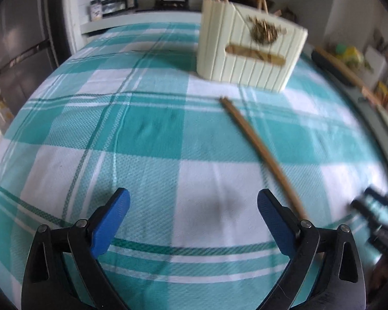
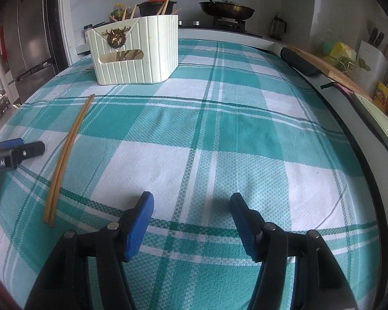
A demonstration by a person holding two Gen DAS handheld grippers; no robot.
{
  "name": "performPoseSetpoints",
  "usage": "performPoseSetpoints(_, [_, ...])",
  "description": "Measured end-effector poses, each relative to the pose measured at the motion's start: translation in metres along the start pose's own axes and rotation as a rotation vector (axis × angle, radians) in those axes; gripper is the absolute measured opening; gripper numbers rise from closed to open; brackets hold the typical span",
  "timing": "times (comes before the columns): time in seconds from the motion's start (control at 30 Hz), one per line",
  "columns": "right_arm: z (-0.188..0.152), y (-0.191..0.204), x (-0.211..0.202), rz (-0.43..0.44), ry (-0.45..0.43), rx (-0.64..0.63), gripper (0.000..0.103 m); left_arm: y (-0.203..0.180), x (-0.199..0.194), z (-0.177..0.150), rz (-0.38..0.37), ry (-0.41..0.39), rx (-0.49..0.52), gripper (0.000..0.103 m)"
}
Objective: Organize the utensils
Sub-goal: 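Withdraw both open tools back over the remaining chopsticks on the cloth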
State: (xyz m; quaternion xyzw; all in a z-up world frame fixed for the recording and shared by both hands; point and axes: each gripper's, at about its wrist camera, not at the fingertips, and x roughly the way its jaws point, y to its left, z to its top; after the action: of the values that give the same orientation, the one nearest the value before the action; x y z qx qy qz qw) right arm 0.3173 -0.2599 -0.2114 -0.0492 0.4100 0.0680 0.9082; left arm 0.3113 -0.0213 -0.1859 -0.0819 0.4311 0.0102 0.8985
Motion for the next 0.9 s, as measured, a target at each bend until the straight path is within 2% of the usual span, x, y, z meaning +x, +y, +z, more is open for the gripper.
performPoseSetpoints(0.17, [0.0, 0.0, 0.001, -0.001, 0.0, 0.001, 0.062, -0.017, -0.001, 0.012, -0.035, -0.013, -0.032, 0.099])
performPoseSetpoints(0.33, [0.0, 0.0, 0.001, 0.001, 0.0, 0.003, 0.062, -0.037, 0.012, 0.009, 0.009, 0.021, 0.014, 0.099])
performPoseSetpoints(0.53, [0.0, 0.0, 0.001, 0.003, 0.001, 0.004, 0.063, -0.039, 0.02, 0.004, 0.047, 0.038, 0.025, 0.099])
performPoseSetpoints(0.9, [0.0, -0.001, 0.001, 0.004, 0.001, 0.004, 0.063, -0.038, 0.022, 0.005, 0.058, 0.044, 0.031, 0.101])
